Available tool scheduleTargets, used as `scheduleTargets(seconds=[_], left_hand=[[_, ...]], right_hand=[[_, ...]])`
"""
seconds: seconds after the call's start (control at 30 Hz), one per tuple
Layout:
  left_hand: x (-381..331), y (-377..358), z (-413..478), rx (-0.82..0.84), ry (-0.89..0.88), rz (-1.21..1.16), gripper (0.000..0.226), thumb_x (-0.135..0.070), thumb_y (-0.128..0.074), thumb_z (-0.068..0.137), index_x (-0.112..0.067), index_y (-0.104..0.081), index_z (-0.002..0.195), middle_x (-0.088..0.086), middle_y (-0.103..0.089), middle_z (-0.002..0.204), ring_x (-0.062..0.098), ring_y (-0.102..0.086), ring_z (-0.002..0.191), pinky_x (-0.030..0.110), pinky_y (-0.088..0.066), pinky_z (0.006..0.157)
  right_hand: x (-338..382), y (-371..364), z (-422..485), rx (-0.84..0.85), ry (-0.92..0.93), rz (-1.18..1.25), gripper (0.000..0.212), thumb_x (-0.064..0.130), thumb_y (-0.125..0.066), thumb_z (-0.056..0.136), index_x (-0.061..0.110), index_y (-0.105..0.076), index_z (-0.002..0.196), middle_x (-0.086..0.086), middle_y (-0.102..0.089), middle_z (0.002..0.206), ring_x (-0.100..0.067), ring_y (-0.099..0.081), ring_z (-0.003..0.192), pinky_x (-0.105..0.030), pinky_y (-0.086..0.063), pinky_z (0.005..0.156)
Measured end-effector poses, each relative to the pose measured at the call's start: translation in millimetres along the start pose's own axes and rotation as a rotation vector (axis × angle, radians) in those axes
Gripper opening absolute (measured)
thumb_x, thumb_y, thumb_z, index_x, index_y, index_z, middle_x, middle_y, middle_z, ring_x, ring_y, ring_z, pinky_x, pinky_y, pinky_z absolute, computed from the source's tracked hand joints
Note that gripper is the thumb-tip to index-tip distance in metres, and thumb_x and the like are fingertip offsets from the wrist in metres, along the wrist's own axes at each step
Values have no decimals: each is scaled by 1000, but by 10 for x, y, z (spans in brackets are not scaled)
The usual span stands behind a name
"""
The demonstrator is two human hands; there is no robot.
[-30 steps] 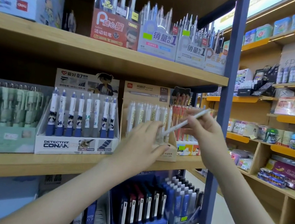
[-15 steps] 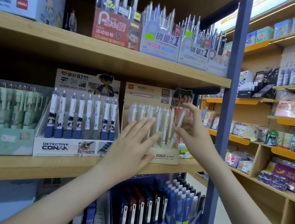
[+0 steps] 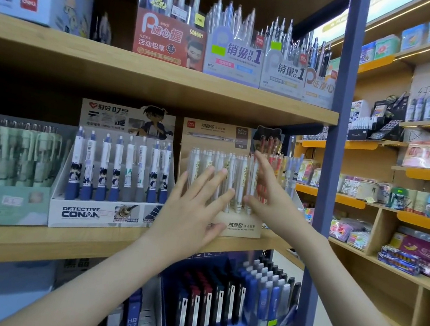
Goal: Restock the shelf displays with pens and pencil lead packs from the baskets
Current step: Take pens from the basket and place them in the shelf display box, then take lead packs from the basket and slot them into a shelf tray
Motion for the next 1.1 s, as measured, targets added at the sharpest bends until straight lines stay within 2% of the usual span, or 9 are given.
scheduleTargets(seconds=[0.17,0.3,0.4,0.57,0.6,0.73,0.87,0.97,1.1], left_hand=[[-4,-3,-13,-6,19,-39,58,-48,-38,90,-20,-47,139,13,-29,154,29,-24,143,55,-31,108],[-24,-17,7,-5,53,-56,57,-43,-54,88,-18,-49,138,14,-31,153,31,-24,143,54,-26,109],[-1,-54,43,34,84,-51,61,-37,-69,82,-15,-50,136,14,-30,153,32,-25,143,51,-23,110],[27,-92,112,124,134,-41,57,-30,-50,97,-18,-29,148,8,4,161,24,8,148,44,3,116],[22,-77,116,118,129,-40,55,-27,-52,96,-17,-33,147,9,1,161,24,5,148,44,0,117],[-33,164,-107,-53,105,-104,41,-11,-73,78,-7,-64,117,20,-47,141,31,-45,132,43,-34,109],[-306,346,-891,-155,108,-227,27,-6,-61,85,-3,-64,112,19,-57,128,32,-52,120,40,-40,102],[-546,207,-1762,-32,182,-287,31,-5,-60,86,-2,-62,116,18,-59,125,30,-53,117,39,-41,101],[-840,-238,-3227,288,283,-365,42,-6,-58,79,-7,-52,120,13,-62,116,29,-58,104,34,-39,92]], right_hand=[[-2,5,-222,-130,41,58,82,18,-63,89,35,-10,149,13,-19,155,-2,-19,141,-33,-24,116],[-92,-222,-396,-32,47,-139,80,19,-66,87,53,-15,138,10,-20,153,-4,-13,142,-28,-18,115],[-196,-279,-306,-39,2,-196,80,11,-63,89,49,-14,140,6,-18,155,-7,-12,143,-18,-12,110],[-305,-377,-189,-41,-61,-281,77,9,-61,90,32,-17,149,0,-17,157,-13,-12,144,-18,-10,108],[-305,-381,-194,-55,-66,-275,75,10,-61,90,30,-19,149,0,-18,156,-13,-13,144,-19,-10,109],[-26,-349,-453,-225,52,-247,59,10,-59,91,17,-34,144,7,-31,147,-8,-21,140,-24,-17,116],[304,-703,-1147,-310,127,-166,42,9,-56,92,9,-47,133,3,-49,127,-7,-40,121,-18,-29,104],[332,-1401,-1755,-166,103,-125,38,13,-51,92,8,-50,129,0,-54,122,-10,-43,117,-15,-30,101],[124,-2538,-2664,114,-21,-98,40,10,-48,87,2,-50,127,-13,-56,116,-20,-44,111,-26,-35,96]])
Point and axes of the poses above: each hand's wrist, its own z-axis towards the middle knuckle, its own y-axis out of the back of the hand, x = y × z, the point moved 10 cm from there along z, towards the middle knuckle
